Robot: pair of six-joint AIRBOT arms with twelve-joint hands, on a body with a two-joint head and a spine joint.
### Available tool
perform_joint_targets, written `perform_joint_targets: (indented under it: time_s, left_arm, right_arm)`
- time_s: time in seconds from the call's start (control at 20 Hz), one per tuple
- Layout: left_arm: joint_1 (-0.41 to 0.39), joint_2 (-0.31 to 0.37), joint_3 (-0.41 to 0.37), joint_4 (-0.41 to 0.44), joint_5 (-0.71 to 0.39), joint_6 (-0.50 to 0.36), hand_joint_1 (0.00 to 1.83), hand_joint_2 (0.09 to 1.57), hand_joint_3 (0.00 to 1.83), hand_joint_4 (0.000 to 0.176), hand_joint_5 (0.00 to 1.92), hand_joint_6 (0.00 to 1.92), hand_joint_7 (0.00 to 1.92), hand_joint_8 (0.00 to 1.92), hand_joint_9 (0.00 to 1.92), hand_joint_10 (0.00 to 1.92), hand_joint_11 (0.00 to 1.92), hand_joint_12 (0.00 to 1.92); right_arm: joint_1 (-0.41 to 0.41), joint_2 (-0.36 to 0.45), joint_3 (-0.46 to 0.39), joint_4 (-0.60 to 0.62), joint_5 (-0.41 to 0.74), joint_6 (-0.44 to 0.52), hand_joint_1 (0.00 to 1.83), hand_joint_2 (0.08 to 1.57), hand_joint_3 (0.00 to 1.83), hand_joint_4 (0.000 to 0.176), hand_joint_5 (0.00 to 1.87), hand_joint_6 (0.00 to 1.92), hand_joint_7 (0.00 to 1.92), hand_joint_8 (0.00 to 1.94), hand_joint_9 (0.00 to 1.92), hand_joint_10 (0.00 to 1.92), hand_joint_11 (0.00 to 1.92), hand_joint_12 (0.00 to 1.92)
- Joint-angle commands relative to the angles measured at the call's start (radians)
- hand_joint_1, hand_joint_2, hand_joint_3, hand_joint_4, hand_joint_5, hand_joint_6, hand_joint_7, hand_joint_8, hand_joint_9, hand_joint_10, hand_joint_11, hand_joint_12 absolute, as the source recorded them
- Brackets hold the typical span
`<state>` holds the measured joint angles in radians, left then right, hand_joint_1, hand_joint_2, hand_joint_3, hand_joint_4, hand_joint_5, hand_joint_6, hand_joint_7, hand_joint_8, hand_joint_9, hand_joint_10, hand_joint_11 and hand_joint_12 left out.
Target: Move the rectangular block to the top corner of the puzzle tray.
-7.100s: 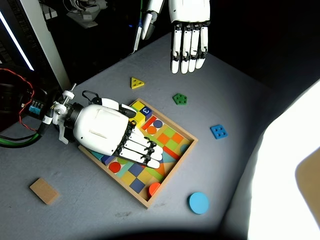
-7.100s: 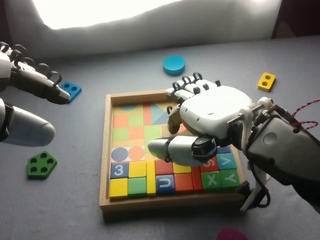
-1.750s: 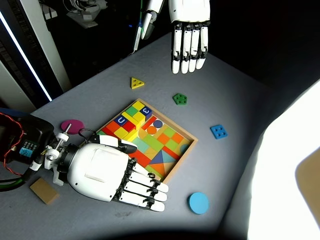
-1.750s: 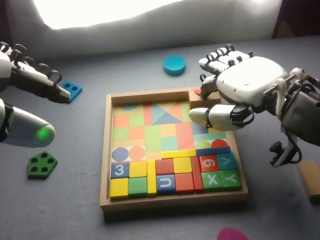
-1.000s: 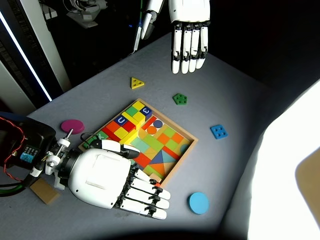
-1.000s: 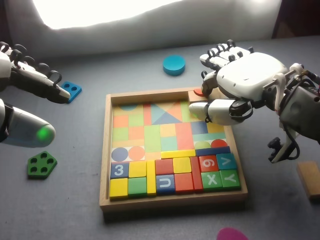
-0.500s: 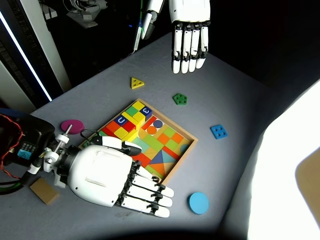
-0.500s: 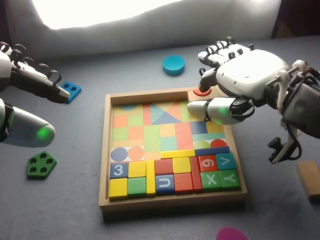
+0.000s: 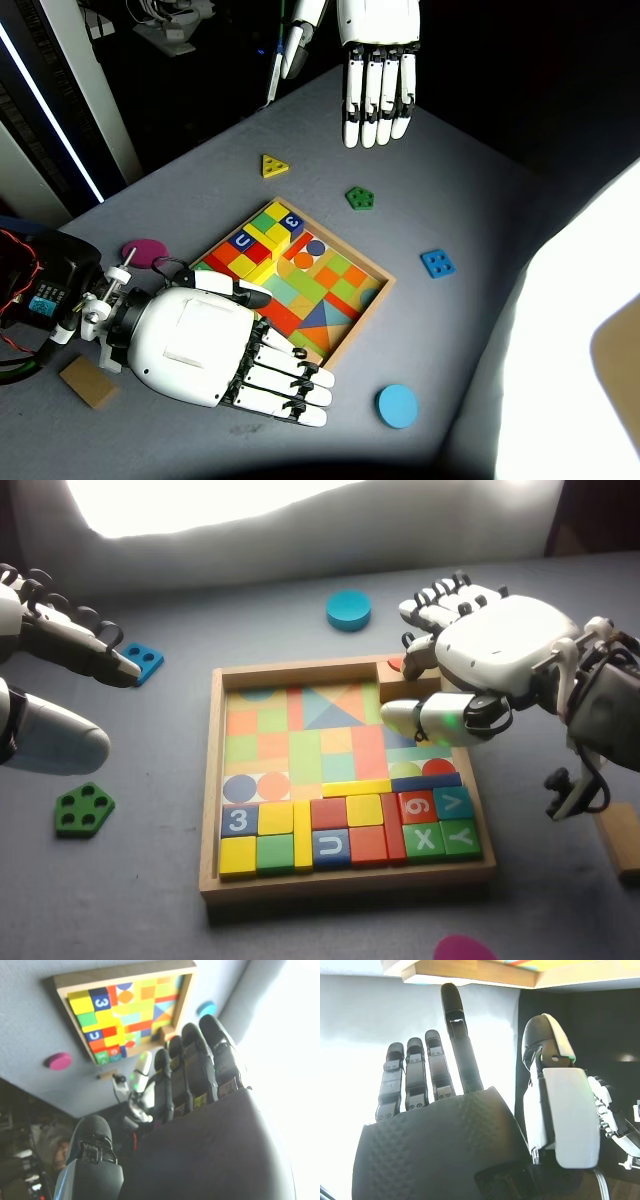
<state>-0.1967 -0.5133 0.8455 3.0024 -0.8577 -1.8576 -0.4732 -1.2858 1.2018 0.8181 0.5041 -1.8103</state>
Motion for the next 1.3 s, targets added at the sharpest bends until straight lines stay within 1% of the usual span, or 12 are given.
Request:
perform_joint_targets:
  time_s: [0.0,0.1,0.15,0.35,0.5,0.65,0.75,0.85,0.95,1.1,1.15,1.25]
  left_arm:
    - [-0.009,0.001,0.000,0.010,0.082,-0.003,0.00,1.20,0.00,0.015,0.30,0.01,0.29,0.01,0.30,0.01,0.00,0.76]
    - [-0.009,0.001,0.000,0.010,0.082,-0.003,0.00,1.20,0.00,0.012,0.29,0.00,0.29,0.00,0.29,0.00,0.00,0.75]
    - [-0.009,0.001,0.000,0.010,0.082,-0.003,0.00,1.20,0.00,0.017,0.29,0.00,0.30,0.00,0.29,0.00,0.00,0.74]
    - [-0.009,0.001,0.000,0.010,0.082,-0.003,0.00,1.21,0.00,0.009,0.30,0.00,0.30,0.00,0.30,0.00,0.00,0.73]
    - [-0.009,0.001,0.000,0.010,0.082,-0.003,0.00,1.20,0.00,0.012,0.28,0.00,0.28,0.00,0.28,0.00,0.00,0.73]
    - [-0.009,0.001,0.000,0.010,0.082,-0.003,0.00,1.21,0.00,0.000,0.30,0.01,0.30,0.01,0.29,0.01,0.00,0.70]
    - [-0.009,0.001,0.000,0.010,0.082,-0.003,0.00,1.21,0.00,0.011,0.30,0.01,0.30,0.00,0.30,0.00,0.00,0.74]
    - [-0.009,0.001,0.000,0.010,0.082,-0.003,0.00,1.20,0.00,0.012,0.30,0.00,0.30,0.00,0.29,0.00,0.00,0.73]
    - [-0.009,0.001,0.000,0.010,0.082,-0.003,0.00,1.21,0.00,0.000,0.30,0.00,0.31,0.00,0.30,0.01,0.00,0.74]
    - [-0.009,0.001,0.000,0.010,0.082,-0.003,0.00,1.21,0.00,0.000,0.31,0.00,0.31,0.00,0.30,0.00,0.00,0.75]
    - [-0.009,0.001,0.000,0.010,0.082,-0.003,0.00,1.20,0.00,0.006,0.31,0.00,0.30,0.00,0.29,0.00,0.00,0.73]
    - [-0.010,0.001,0.000,0.010,0.082,-0.003,0.00,1.20,0.00,0.004,0.32,0.01,0.31,0.01,0.29,0.00,0.00,0.73]
  right_arm:
    - [0.003,0.001,0.008,-0.031,0.090,-0.001,0.00,1.23,0.00,0.000,0.59,0.36,0.06,0.00,0.00,0.00,0.00,0.00]
    - [0.001,-0.005,0.018,-0.031,0.090,-0.001,0.00,1.23,0.00,0.000,0.57,0.35,0.06,0.00,0.00,0.00,0.00,0.00]
    - [0.000,-0.006,0.020,-0.031,0.090,-0.001,0.00,1.23,0.00,0.000,0.57,0.36,0.07,0.01,0.00,0.00,0.00,0.00]
    - [0.003,-0.009,0.027,-0.031,0.092,0.000,0.00,1.23,0.00,0.000,0.59,0.36,0.06,0.00,0.00,0.00,0.00,0.00]
    - [0.007,-0.007,0.026,-0.031,0.092,0.000,0.00,1.23,0.00,0.000,0.59,0.36,0.07,0.00,0.00,0.00,0.00,0.00]
    - [0.019,0.003,0.017,-0.031,0.091,0.000,0.00,1.23,0.00,0.000,0.58,0.36,0.06,0.00,0.00,0.00,0.00,0.00]
    - [0.028,0.022,-0.007,-0.031,0.091,0.000,0.00,1.23,0.00,0.000,0.58,0.36,0.06,0.00,0.00,0.00,0.00,0.00]
    - [0.035,0.038,-0.024,-0.031,0.091,-0.001,0.00,1.23,0.00,0.000,0.58,0.36,0.06,0.00,0.00,0.00,0.00,0.00]
    - [0.046,0.054,-0.035,-0.031,0.090,0.003,0.00,1.23,0.00,0.000,0.57,0.35,0.06,0.00,0.00,0.00,0.00,0.00]
    - [0.063,0.080,-0.063,-0.031,0.090,0.002,0.00,1.23,0.00,0.000,0.56,0.35,0.06,0.00,0.00,0.00,0.00,0.00]
    - [0.072,0.094,-0.085,-0.031,0.097,-0.009,0.00,1.23,0.00,0.000,0.57,0.35,0.06,0.00,0.00,0.00,0.00,0.00]
    - [0.080,0.130,-0.156,-0.031,0.166,-0.076,0.00,1.23,0.00,0.000,0.59,0.36,0.07,0.00,0.00,0.00,0.00,0.00]
